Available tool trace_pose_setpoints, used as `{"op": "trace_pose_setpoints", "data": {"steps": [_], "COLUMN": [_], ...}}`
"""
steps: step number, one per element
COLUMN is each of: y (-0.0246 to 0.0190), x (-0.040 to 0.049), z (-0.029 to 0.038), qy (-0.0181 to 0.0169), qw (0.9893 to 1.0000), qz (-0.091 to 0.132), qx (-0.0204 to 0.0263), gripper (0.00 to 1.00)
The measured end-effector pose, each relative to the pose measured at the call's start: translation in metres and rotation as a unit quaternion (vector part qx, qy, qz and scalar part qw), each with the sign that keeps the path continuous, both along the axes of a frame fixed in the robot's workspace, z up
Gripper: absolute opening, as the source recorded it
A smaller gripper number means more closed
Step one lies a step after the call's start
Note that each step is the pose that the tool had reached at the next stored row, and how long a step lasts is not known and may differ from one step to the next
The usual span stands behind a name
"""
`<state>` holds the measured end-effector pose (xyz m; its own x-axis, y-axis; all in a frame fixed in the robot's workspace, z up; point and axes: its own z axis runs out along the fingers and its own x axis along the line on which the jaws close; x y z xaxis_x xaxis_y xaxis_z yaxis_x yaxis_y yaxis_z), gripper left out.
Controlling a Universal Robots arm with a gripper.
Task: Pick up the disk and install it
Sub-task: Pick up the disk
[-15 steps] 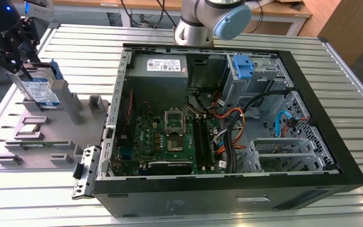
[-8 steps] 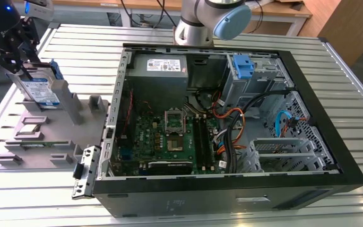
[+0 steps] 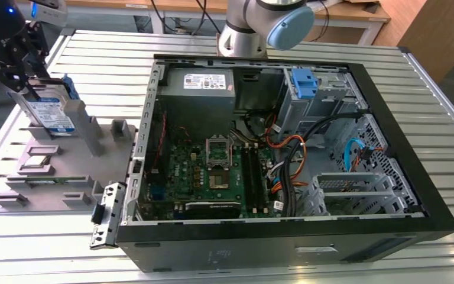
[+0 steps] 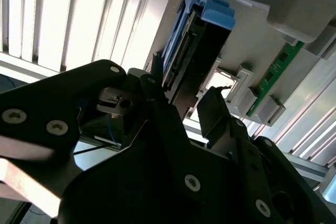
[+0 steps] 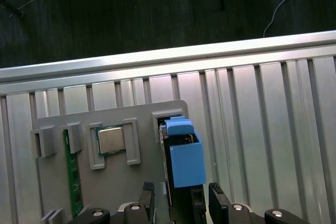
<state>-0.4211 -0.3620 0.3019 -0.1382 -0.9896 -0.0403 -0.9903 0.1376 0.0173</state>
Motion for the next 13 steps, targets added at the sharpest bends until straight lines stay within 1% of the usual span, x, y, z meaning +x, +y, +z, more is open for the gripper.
{"op": "trace_pose_setpoints", "data": {"steps": [3,11,13], "y": [0.0000,-0.0001,-0.0001], "x": [0.0001,0.0021,0.0029], "z": [0.0000,0.0001,-0.0001], "qy": [0.0015,0.0015,0.0015], "qw": [1.0000,0.9997,0.9997], "qz": [0.000,0.023,0.026], "qx": [0.0000,0.0000,0.0015], "gripper": [0.53,0.53,0.53]}}
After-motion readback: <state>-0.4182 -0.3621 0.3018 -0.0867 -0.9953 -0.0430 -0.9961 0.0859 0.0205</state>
